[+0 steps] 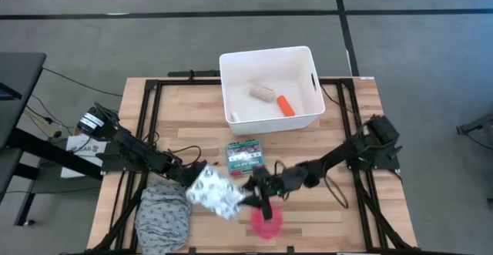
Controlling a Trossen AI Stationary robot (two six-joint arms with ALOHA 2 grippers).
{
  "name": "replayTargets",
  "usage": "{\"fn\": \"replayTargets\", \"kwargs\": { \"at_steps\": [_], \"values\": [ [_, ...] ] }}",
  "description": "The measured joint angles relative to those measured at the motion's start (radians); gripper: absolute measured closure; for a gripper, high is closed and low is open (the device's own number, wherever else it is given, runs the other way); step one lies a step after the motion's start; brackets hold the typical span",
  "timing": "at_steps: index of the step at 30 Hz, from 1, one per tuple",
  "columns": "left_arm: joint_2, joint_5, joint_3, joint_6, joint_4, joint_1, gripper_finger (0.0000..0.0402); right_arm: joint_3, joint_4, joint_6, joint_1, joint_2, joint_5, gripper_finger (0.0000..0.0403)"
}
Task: Pick & place medical supplies in basket/bin
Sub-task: Put the mailer bag into the white bin
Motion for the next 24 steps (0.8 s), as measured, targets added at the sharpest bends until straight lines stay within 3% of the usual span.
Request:
{"fn": "replayTargets", "kwargs": {
  "at_steps": [6,10,13,15,18,24],
  "values": [
    [0.000,-0.016,0.000,0.002,0.000,-0.004,0.0250,0.000,-0.082,-0.278,-0.114,-0.201,0.105,0.0234],
    [0.000,-0.048,0.000,0.016,-0.001,-0.021,0.0250,0.001,-0.309,-0.420,-0.209,-0.365,0.367,0.0236],
    [0.000,-0.068,-0.001,0.029,-0.002,-0.028,0.0250,0.001,-0.541,-0.433,-0.293,-0.461,0.581,0.0237],
    [0.000,-0.081,-0.001,0.036,-0.003,-0.028,0.0250,0.001,-0.690,-0.400,-0.356,-0.511,0.652,0.0237],
    [0.000,-0.100,-0.001,0.037,-0.003,-0.026,0.0250,0.001,-0.889,-0.267,-0.467,-0.546,0.619,0.0237],
    [0.000,-0.109,-0.001,0.037,-0.001,-0.025,0.0250,0.000,-1.083,-0.070,-0.663,-0.471,0.398,0.0237]
  ]
}}
